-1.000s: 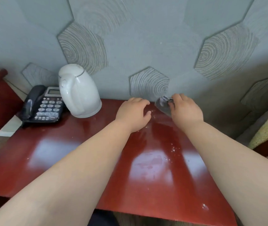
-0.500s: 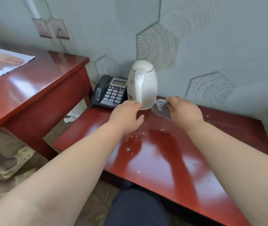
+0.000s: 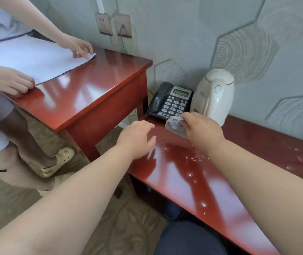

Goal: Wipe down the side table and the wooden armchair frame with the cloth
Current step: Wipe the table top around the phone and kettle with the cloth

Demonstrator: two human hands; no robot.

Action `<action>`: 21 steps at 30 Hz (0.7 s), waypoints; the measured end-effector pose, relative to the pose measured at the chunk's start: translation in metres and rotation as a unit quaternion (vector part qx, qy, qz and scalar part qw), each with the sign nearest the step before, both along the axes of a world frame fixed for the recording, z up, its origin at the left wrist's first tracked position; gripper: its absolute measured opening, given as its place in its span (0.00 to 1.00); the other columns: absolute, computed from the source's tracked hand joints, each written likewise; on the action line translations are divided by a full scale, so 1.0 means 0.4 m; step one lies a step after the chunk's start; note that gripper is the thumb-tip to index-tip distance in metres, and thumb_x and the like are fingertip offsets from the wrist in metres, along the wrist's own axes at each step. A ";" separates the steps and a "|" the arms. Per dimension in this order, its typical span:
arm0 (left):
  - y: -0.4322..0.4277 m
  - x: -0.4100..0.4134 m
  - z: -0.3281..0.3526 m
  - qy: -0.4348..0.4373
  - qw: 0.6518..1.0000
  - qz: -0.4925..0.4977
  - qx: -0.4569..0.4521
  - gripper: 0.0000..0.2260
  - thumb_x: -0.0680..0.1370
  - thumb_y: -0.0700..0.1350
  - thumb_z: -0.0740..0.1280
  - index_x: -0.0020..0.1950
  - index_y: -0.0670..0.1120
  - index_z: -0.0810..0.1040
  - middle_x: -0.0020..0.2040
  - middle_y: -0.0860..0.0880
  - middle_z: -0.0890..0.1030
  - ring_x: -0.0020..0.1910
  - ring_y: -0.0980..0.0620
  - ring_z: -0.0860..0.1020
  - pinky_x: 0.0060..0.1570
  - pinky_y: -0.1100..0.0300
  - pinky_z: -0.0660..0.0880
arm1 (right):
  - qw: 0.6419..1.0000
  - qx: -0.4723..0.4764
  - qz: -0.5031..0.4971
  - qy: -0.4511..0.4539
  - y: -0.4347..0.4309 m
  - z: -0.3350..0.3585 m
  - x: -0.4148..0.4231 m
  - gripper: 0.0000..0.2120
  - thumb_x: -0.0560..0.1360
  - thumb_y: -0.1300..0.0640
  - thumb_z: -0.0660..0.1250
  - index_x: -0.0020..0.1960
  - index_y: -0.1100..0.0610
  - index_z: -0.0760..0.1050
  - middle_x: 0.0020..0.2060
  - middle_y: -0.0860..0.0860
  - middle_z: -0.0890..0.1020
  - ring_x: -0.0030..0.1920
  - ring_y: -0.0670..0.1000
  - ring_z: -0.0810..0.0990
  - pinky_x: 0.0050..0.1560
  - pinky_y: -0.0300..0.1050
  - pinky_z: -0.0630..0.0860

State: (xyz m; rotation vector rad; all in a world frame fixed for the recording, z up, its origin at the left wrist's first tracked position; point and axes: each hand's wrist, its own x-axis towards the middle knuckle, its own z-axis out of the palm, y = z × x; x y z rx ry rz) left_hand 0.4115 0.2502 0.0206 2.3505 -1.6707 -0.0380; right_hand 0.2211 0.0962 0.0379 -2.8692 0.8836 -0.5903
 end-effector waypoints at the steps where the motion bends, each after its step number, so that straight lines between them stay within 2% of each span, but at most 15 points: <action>1: 0.018 0.020 -0.008 0.006 1.000 0.011 -0.001 0.21 0.79 0.56 0.64 0.70 0.49 0.77 0.67 0.51 0.79 0.67 0.46 0.75 0.64 0.47 0.74 | 1.000 -0.002 0.007 0.000 0.007 -0.005 0.025 0.13 0.83 0.48 0.56 0.57 0.53 0.75 0.48 0.53 0.80 0.46 0.61 0.79 0.40 0.54 0.77; 8: 0.105 0.125 -0.046 0.021 0.996 0.087 0.000 0.20 0.80 0.56 0.64 0.70 0.52 0.77 0.66 0.54 0.80 0.67 0.48 0.74 0.61 0.49 0.75 | 0.999 0.003 0.037 -0.037 0.057 -0.036 0.176 0.09 0.78 0.53 0.67 0.56 0.55 0.78 0.47 0.54 0.81 0.48 0.61 0.79 0.48 0.55 0.77; 12: 0.130 0.152 -0.086 0.047 0.993 0.106 -0.004 0.18 0.80 0.55 0.64 0.69 0.52 0.76 0.64 0.55 0.79 0.63 0.49 0.74 0.59 0.51 0.76 | 0.997 0.013 0.074 -0.017 0.105 -0.066 0.226 0.11 0.75 0.51 0.66 0.54 0.55 0.78 0.45 0.54 0.80 0.47 0.60 0.78 0.47 0.56 0.76; 15: 0.154 0.155 -0.126 0.056 0.993 0.104 -0.009 0.19 0.80 0.54 0.64 0.70 0.51 0.75 0.67 0.55 0.77 0.65 0.50 0.74 0.60 0.51 0.76 | 0.994 0.007 0.102 0.024 0.150 -0.105 0.248 0.10 0.74 0.51 0.68 0.52 0.54 0.77 0.45 0.53 0.78 0.46 0.59 0.78 0.44 0.56 0.76; 19: 0.202 0.159 -0.174 0.059 0.994 0.091 -0.010 0.20 0.80 0.54 0.65 0.71 0.48 0.75 0.70 0.53 0.75 0.67 0.49 0.74 0.62 0.50 0.76 | 0.990 0.068 0.109 0.065 0.214 -0.163 0.253 0.13 0.73 0.47 0.65 0.51 0.55 0.75 0.48 0.52 0.76 0.50 0.57 0.76 0.45 0.55 0.78; 21: 0.230 0.163 -0.195 0.050 0.994 0.095 -0.015 0.21 0.81 0.54 0.65 0.72 0.48 0.75 0.73 0.52 0.74 0.68 0.48 0.74 0.63 0.49 0.76 | 0.989 0.099 0.094 0.057 0.240 -0.188 0.251 0.11 0.74 0.48 0.63 0.50 0.56 0.74 0.49 0.52 0.76 0.52 0.56 0.75 0.47 0.54 0.77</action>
